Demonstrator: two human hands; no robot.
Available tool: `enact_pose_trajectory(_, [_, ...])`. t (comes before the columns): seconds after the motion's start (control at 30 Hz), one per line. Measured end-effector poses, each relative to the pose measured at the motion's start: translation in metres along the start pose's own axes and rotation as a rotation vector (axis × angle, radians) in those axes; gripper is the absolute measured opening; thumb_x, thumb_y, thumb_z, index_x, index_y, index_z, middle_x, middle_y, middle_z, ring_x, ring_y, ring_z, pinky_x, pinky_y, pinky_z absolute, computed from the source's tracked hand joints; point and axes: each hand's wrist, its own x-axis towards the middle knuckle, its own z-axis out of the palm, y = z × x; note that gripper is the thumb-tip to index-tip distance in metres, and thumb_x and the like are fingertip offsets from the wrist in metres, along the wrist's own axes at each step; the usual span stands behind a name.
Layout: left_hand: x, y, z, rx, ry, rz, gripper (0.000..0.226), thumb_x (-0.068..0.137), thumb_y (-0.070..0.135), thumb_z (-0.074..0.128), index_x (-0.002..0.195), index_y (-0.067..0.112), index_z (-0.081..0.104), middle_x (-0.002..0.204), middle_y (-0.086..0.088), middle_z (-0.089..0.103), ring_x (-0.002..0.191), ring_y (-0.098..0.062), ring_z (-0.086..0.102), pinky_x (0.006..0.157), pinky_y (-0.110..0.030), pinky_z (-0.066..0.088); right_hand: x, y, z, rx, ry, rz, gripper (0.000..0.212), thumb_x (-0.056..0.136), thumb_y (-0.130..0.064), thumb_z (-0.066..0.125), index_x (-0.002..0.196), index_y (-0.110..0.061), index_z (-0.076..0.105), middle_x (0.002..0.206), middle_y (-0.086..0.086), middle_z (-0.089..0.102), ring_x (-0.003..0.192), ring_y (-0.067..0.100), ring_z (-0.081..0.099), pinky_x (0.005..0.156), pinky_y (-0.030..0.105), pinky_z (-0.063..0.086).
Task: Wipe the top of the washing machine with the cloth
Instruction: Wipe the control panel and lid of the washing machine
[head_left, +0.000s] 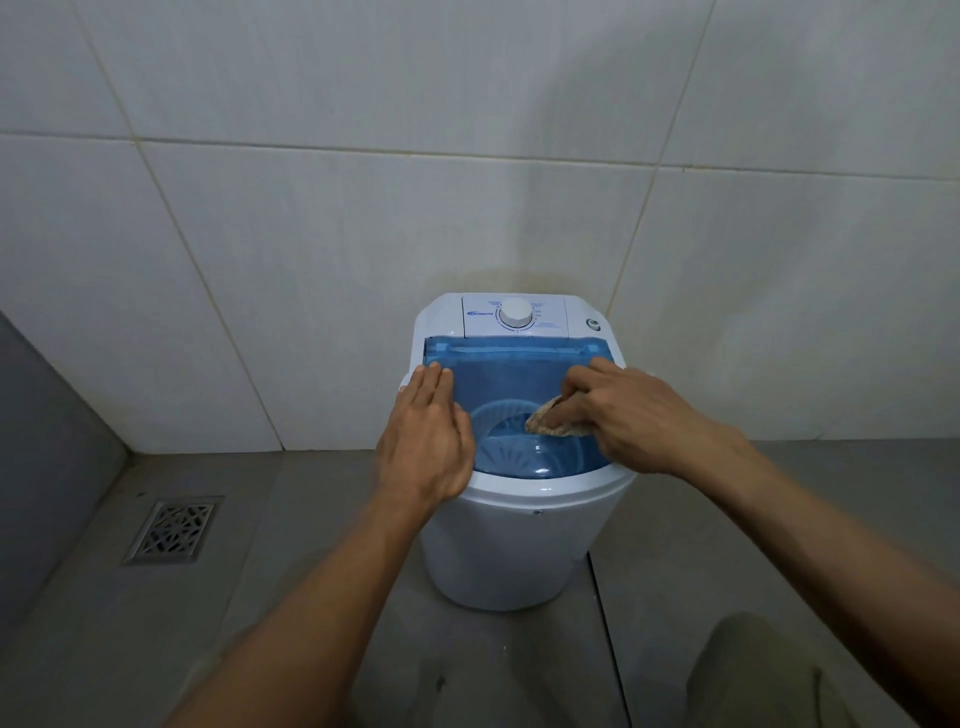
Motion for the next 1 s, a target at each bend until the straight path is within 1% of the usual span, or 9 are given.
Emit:
enact_pose_trajectory(0.1, [0.000,0.000,0.000,-0.003,-0.005,-0.012,0.052,0.100,0.024,0.034,0.149,0.005,0.030,0.158,-0.011,0.028,0.147,-0.023,0.021,0.121,-0.036,0.017,0.012,-0.007,-0.006,-0.026,-0.045,0.001,0.049,0.095,-0.012,0.050,0.132,-0.043,0.057,0.110,-0.008,0.051,0.102,0.016,0.041,0.068,0.030,0.033])
enact_pose_trajectory(0.23, [0.000,0.000,0.001,-0.001,-0.001,-0.023,0.052,0.100,0.024,0.035,0.148,0.005,0.031,0.158,-0.011,0.029,0.147,-0.024,0.022,0.121,-0.038,0.018,0.018,-0.018,-0.004,0.038,-0.055,0.007,0.046,0.095,-0.011,0.053,0.131,-0.038,0.060,0.110,-0.007,0.049,0.100,0.016,0.042,0.073,0.033,0.040])
enact_pose_trajectory(0.37, [0.001,0.001,0.002,0.010,-0.004,-0.018,0.052,0.100,0.023,0.035,0.148,0.005,0.032,0.157,-0.012,0.029,0.147,-0.024,0.022,0.121,-0.038,0.019,0.019,-0.025,-0.001,0.054,-0.025,-0.023,0.045,0.095,-0.013,0.054,0.132,-0.037,0.059,0.109,-0.006,0.047,0.098,0.015,0.039,0.074,0.033,0.039])
enact_pose_trajectory(0.5, [0.000,0.000,0.000,0.011,-0.012,-0.005,0.051,0.100,0.023,0.035,0.147,0.004,0.033,0.156,-0.013,0.031,0.146,-0.025,0.024,0.121,-0.040,0.021,0.012,-0.015,-0.012,0.022,-0.092,-0.015,0.046,0.096,-0.012,0.049,0.132,-0.039,0.059,0.109,-0.005,0.049,0.100,0.017,0.040,0.073,0.033,0.038])
enact_pose_trajectory(0.57, [0.000,0.001,0.000,0.008,-0.011,-0.002,0.051,0.100,0.023,0.035,0.147,0.004,0.033,0.157,-0.013,0.031,0.146,-0.025,0.024,0.121,-0.040,0.020,0.009,-0.012,-0.015,0.002,-0.120,0.003,0.047,0.096,-0.012,0.047,0.131,-0.041,0.059,0.108,-0.005,0.049,0.100,0.017,0.041,0.069,0.032,0.035])
enact_pose_trajectory(0.63, [0.000,0.001,0.000,0.007,-0.014,-0.010,0.051,0.100,0.023,0.034,0.147,0.004,0.032,0.157,-0.013,0.029,0.147,-0.025,0.022,0.121,-0.039,0.018,0.013,-0.017,-0.017,-0.022,-0.132,0.013,0.043,0.096,-0.013,0.049,0.127,-0.039,0.062,0.106,-0.005,0.048,0.099,0.017,0.040,0.068,0.033,0.035])
enact_pose_trajectory(0.73, [0.001,0.000,0.002,0.017,-0.018,-0.013,0.052,0.099,0.023,0.034,0.148,0.004,0.032,0.158,-0.013,0.029,0.147,-0.025,0.021,0.121,-0.041,0.018,0.022,-0.028,-0.018,-0.013,-0.132,0.019,0.036,0.095,-0.015,0.053,0.121,-0.034,0.066,0.105,-0.004,0.047,0.095,0.015,0.036,0.075,0.037,0.044])
enact_pose_trajectory(0.87, [0.001,0.001,0.001,0.020,-0.013,-0.017,0.052,0.099,0.023,0.035,0.148,0.004,0.032,0.157,-0.013,0.029,0.147,-0.025,0.022,0.121,-0.040,0.019,0.024,-0.039,-0.014,0.022,-0.088,0.006,0.034,0.094,-0.019,0.057,0.125,-0.031,0.064,0.103,-0.002,0.046,0.095,0.017,0.040,0.079,0.039,0.047])
enact_pose_trajectory(1.0, [0.001,0.002,0.000,0.019,-0.023,-0.014,0.052,0.100,0.024,0.033,0.149,0.005,0.029,0.158,-0.012,0.027,0.147,-0.024,0.020,0.122,-0.039,0.017,0.020,-0.031,-0.021,-0.001,-0.171,0.054,0.035,0.096,-0.018,0.052,0.125,-0.035,0.064,0.101,-0.006,0.042,0.096,0.013,0.034,0.081,0.040,0.047])
